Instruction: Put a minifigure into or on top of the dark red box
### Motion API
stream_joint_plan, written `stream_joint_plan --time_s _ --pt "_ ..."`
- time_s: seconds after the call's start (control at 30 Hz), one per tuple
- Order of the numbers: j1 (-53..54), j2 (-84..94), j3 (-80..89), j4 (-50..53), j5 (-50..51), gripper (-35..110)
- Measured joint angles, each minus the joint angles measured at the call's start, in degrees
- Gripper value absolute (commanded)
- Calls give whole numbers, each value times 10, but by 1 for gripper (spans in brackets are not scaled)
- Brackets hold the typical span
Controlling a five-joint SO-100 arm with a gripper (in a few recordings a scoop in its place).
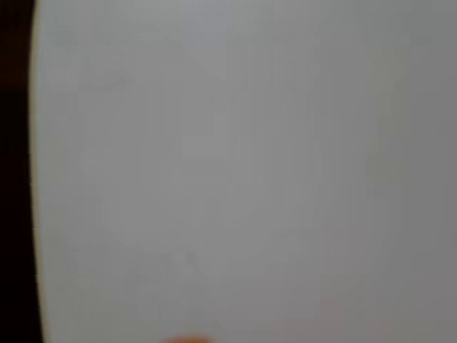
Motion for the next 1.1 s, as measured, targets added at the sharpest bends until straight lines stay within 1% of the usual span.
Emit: stream_joint_plan --time_s 0.07,0.17,0.27,0.33,0.43,0.53,0.6,0.7,0.73,0.77,0.83,0.9,0.97,1.1 --pt "31 0 -1 -1 -32 0" --pt "75 0 2 -3 -49 0" --pt "88 0 52 -18 -12 0" --pt "127 0 89 -43 -20 0" --pt "176 2 133 -81 24 0" --pt "221 4 134 -76 2 1" --pt "242 -2 123 -69 -29 3" --pt "300 -43 65 -21 -136 6" --pt "315 -73 40 -16 -174 12" --pt "334 -112 11 -13 -212 14" --pt "371 -211 -52 0 -280 9" --pt "410 -307 -109 -4 -342 10" --pt "454 -358 -148 -4 -374 12" --pt "566 -350 -185 10 -370 14"
